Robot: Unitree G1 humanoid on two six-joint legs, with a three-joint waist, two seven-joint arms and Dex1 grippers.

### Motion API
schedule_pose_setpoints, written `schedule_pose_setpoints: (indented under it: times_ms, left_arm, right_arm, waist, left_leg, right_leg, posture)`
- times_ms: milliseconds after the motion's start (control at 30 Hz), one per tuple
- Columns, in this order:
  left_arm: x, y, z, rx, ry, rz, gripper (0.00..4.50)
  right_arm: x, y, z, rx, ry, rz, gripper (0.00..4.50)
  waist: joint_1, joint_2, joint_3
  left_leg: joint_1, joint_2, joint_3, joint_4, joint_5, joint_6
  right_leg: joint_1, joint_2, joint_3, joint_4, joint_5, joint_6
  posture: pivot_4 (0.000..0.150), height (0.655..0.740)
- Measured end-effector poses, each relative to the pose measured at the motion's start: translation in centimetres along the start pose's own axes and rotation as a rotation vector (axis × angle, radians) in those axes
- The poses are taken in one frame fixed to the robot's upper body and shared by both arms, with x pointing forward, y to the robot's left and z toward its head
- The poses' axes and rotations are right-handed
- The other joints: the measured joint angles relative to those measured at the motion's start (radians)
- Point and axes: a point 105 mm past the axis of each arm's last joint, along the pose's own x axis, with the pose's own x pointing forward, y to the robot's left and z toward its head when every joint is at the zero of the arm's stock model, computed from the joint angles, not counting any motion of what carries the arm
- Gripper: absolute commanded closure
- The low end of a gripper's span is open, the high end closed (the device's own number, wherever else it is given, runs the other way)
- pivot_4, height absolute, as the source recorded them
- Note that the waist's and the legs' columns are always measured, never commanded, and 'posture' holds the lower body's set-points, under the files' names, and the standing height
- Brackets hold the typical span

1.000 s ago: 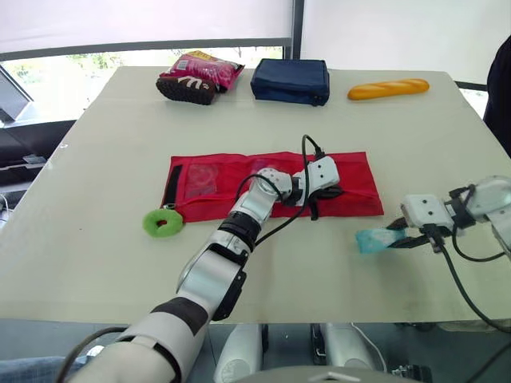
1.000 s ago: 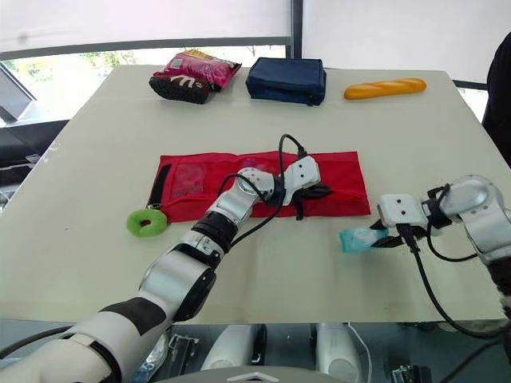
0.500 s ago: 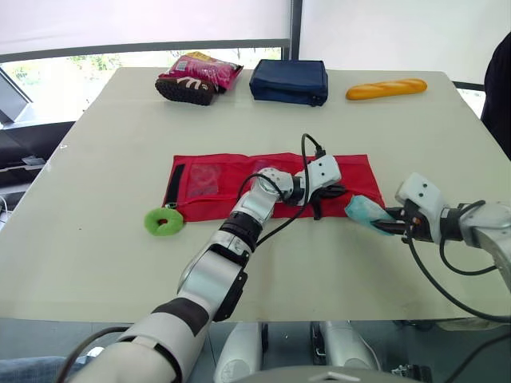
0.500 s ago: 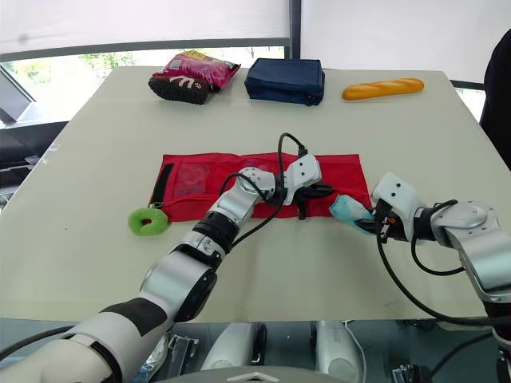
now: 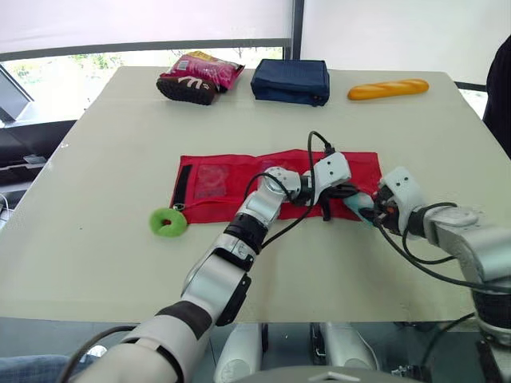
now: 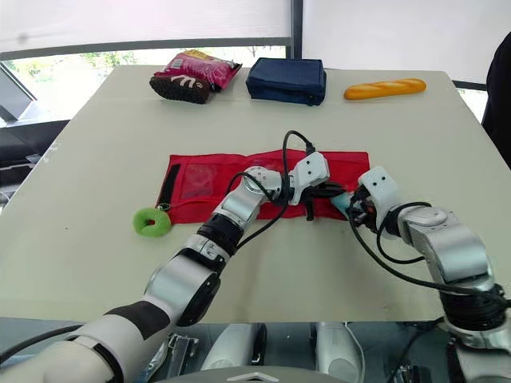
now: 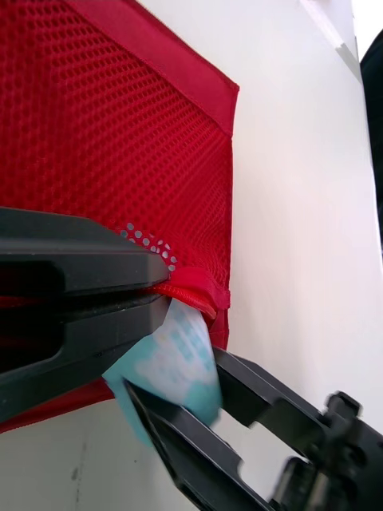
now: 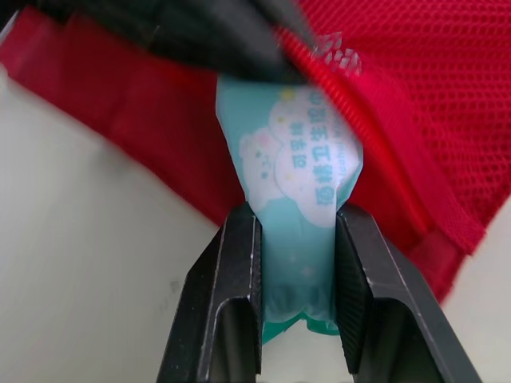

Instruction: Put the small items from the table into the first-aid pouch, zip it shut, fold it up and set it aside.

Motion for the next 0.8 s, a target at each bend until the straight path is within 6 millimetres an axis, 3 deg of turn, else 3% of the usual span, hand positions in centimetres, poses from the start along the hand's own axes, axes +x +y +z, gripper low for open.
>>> schedule_pose_setpoints:
  times_ms: [333, 367, 400, 433, 467, 500, 533, 800]
  left_arm:
    - [0.4, -0.8, 0.6, 0.010, -0.032, -0.018, 4.50]
    - [0.4, -0.8, 0.7, 0.012, -0.033, -0.018, 4.50]
    - [0.4, -0.8, 0.7, 0.012, -0.033, -0.018, 4.50]
    - [0.4, -0.9, 0.6, 0.009, -0.033, -0.019, 4.50]
    - [0.4, -0.9, 0.6, 0.009, -0.033, -0.019, 4.50]
    - [0.4, -0.9, 0.6, 0.010, -0.033, -0.020, 4.50]
    - [0.5, -1.0, 0.7, 0.011, -0.037, -0.023, 4.50]
    - [0.7, -0.7, 0.0, -0.010, -0.011, -0.016, 4.50]
  right_arm:
    - [1.5, 0.4, 0.6, 0.287, -0.077, -0.169, 3.42]
    - [1.6, 0.3, 0.6, 0.295, -0.078, -0.195, 2.76]
    - [1.6, 0.2, 0.5, 0.295, -0.077, -0.201, 2.62]
    - [1.5, 0.0, 0.3, 0.296, -0.070, -0.218, 1.98]
    - [1.5, 0.0, 0.2, 0.295, -0.067, -0.219, 1.63]
    - [1.5, 0.0, 0.2, 0.292, -0.066, -0.217, 1.63]
    - [1.2, 0.4, 0.2, 0.259, -0.067, -0.196, 1.09]
    - [-2.0, 1.6, 0.9, 0.059, -0.093, -0.057, 1.09]
  waist:
    - [-0.005, 0.001, -0.001]
    - [-0.005, 0.001, -0.001]
    - [-0.005, 0.001, -0.001]
    - [-0.005, 0.001, -0.001]
    - [-0.005, 0.001, -0.001]
    - [-0.005, 0.001, -0.001]
    - [-0.005, 0.001, -0.001]
    - [-0.007, 0.002, -0.001]
  left_leg:
    - [0.000, 0.000, 0.000, -0.001, 0.000, 0.000]
    - [0.001, 0.000, 0.000, -0.001, 0.000, 0.000]
    - [0.001, 0.000, 0.000, -0.001, 0.000, 0.000]
    - [0.000, 0.000, 0.000, -0.001, 0.000, 0.000]
    - [0.000, 0.000, 0.000, -0.001, 0.000, 0.000]
    - [0.000, 0.000, 0.000, -0.001, 0.000, 0.000]
    - [-0.001, 0.000, 0.000, -0.001, 0.000, 0.000]
    - [-0.001, -0.001, 0.000, -0.002, 0.000, 0.000]
  right_leg:
    - [-0.002, 0.000, 0.001, 0.001, 0.000, 0.000]
    - [-0.002, 0.000, 0.002, 0.001, 0.000, 0.000]
    - [-0.001, 0.000, 0.002, 0.001, 0.000, 0.000]
    - [-0.002, 0.000, 0.002, 0.001, 0.000, 0.000]
    - [-0.002, 0.000, 0.002, 0.001, 0.000, 0.000]
    - [-0.002, 0.000, 0.002, 0.001, 0.000, 0.000]
    - [-0.002, 0.000, 0.002, 0.000, 0.000, 0.000]
    - [-0.002, 0.000, 0.001, 0.000, 0.000, 0.000]
  posture:
    - [0.150, 0.7400]
    - [0.150, 0.7400]
    - [0.150, 0.7400]
    - [0.150, 0.7400]
    - [0.150, 0.7400]
    - [0.150, 0.7400]
    - [0.150, 0.7400]
    - [0.150, 0.7400]
